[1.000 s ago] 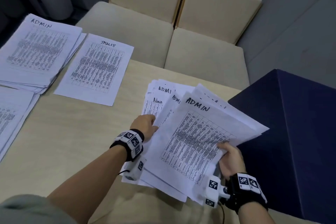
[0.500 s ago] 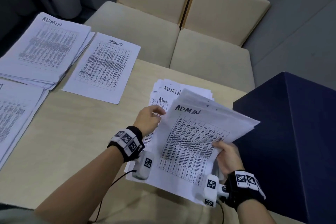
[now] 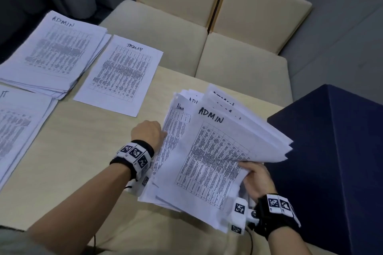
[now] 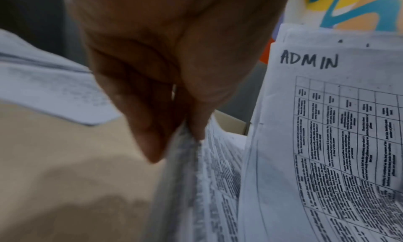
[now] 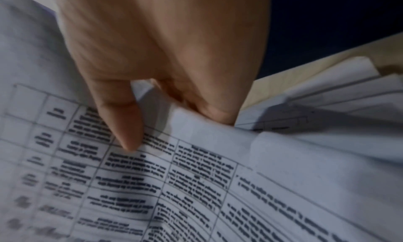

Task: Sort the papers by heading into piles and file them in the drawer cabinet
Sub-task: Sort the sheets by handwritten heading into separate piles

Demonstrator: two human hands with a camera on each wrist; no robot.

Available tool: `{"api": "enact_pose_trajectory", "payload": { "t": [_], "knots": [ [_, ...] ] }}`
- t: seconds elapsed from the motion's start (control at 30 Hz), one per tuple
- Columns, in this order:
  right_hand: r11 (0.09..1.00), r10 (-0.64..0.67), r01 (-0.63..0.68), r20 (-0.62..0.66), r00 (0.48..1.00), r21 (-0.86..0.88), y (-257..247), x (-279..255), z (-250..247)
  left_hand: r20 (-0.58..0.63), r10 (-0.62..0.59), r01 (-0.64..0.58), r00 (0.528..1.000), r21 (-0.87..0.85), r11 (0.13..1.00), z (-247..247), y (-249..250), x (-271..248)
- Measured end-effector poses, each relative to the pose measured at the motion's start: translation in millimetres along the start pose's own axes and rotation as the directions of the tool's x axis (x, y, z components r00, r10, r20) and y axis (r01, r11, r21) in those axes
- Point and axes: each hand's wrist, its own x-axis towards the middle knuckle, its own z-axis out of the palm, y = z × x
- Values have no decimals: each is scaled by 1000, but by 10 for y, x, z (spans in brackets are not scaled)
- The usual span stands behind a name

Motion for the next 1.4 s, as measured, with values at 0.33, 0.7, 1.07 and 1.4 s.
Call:
{"api": "enact_pose_trajectory", "payload": {
  "t": [0.33,0.7,1.07,1.4],
  "knots": [
    [995,37,-42,-60,997,-90,40,44,95,127,449,-14,885,-954,299,-123,56,-230],
    [989,-36,7,-187,982,-150,44,80,-10,36,-29,36,999,-210,977,244,113,56],
    [991,31,-45,-115,993,-123,-39,68,112,-127,257,-281,958,-248,927,-57,88,-37],
    [999,36,-40,-154,987,-27,-28,39,128,218,388,-16,895,-855,518,19,130,-57]
  ]
}}
